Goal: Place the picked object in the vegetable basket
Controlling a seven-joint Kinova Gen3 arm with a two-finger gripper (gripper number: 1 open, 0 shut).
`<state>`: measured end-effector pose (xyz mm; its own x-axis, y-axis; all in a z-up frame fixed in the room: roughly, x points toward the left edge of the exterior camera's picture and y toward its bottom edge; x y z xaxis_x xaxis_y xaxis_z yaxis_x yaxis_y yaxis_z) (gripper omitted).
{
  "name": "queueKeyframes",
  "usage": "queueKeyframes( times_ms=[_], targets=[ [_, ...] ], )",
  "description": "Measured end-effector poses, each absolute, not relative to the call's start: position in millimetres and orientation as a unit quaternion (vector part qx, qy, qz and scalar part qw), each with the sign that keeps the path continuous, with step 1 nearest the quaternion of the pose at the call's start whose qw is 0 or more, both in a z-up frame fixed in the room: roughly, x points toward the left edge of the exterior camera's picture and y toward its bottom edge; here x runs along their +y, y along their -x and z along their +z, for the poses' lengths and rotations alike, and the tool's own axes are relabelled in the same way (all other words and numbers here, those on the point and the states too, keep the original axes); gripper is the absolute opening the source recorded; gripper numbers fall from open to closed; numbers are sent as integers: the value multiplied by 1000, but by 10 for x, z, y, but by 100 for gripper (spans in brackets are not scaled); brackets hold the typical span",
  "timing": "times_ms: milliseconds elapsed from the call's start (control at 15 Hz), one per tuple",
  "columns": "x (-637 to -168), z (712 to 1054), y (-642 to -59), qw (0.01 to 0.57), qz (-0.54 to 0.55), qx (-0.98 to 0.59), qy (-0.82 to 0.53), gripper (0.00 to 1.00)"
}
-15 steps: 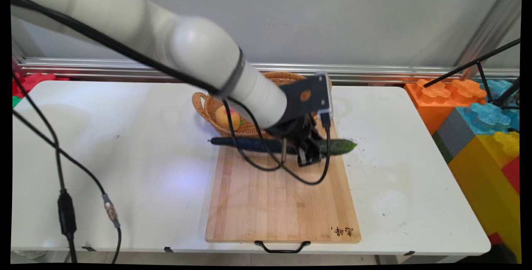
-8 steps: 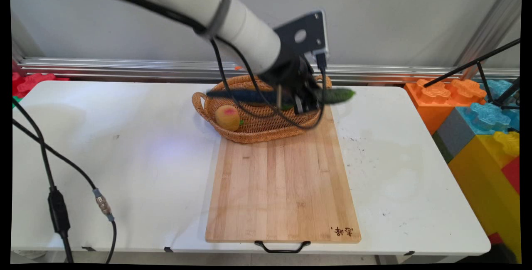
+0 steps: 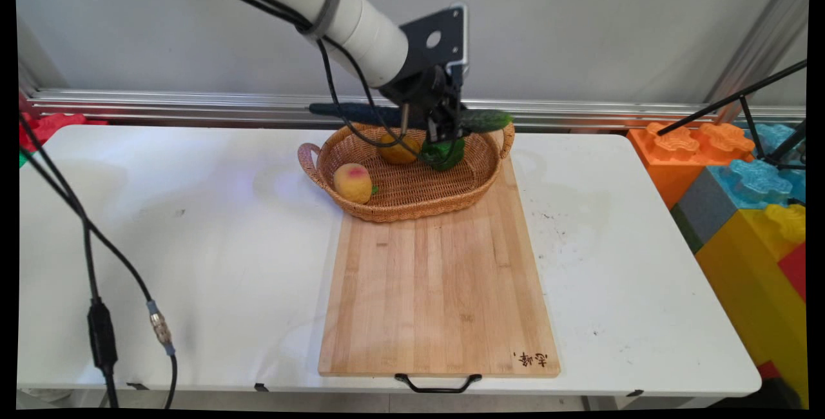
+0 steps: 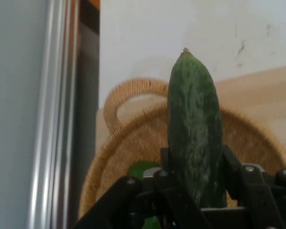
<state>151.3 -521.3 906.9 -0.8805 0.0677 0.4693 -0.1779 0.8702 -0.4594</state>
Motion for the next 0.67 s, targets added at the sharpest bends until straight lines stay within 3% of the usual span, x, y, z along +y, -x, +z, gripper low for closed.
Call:
queueKeyframes(
  times_ms=[267, 533, 600, 667],
  targets=[
    [-5512, 8574, -1673, 230, 227, -946, -30, 0],
    [-5689, 8289, -1742, 226, 208, -951, -30, 0],
    [-5708, 8262, -1737, 228, 204, -952, -29, 100],
    [-5723, 8246, -1723, 231, 200, -952, -28, 100]
  ],
)
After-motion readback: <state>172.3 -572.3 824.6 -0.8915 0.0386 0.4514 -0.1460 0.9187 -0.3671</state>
